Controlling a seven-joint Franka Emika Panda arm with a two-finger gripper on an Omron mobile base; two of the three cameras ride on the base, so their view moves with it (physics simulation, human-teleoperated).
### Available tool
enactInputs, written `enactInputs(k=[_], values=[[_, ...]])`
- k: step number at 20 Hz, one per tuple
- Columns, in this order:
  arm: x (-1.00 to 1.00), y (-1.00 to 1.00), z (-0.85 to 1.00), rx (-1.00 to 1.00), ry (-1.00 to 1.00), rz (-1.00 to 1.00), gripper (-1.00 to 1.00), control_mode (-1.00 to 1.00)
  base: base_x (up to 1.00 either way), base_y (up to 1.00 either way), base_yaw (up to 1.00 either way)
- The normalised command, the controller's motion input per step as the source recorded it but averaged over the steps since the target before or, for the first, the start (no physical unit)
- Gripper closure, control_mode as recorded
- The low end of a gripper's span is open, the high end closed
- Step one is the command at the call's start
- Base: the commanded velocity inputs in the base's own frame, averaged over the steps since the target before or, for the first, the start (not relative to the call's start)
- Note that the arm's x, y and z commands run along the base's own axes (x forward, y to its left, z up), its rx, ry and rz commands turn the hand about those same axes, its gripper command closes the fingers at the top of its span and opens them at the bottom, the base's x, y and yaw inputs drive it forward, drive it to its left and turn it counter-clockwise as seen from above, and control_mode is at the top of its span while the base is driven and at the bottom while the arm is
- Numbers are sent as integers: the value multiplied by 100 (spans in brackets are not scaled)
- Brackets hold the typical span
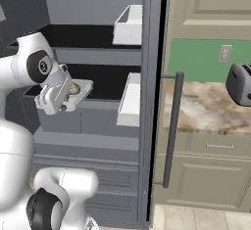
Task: Place two dumplings into each of the tupperware containers and then place the containers in the fridge.
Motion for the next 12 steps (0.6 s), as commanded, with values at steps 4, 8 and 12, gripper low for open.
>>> enactInputs(k=[4,8,12], values=[[0,0,0,0,0,0,100,100,61,4,0],[0,0,0,0,0,0,100,100,47,0,0],[0,0,0,0,0,0,100,100,28,0,0]])
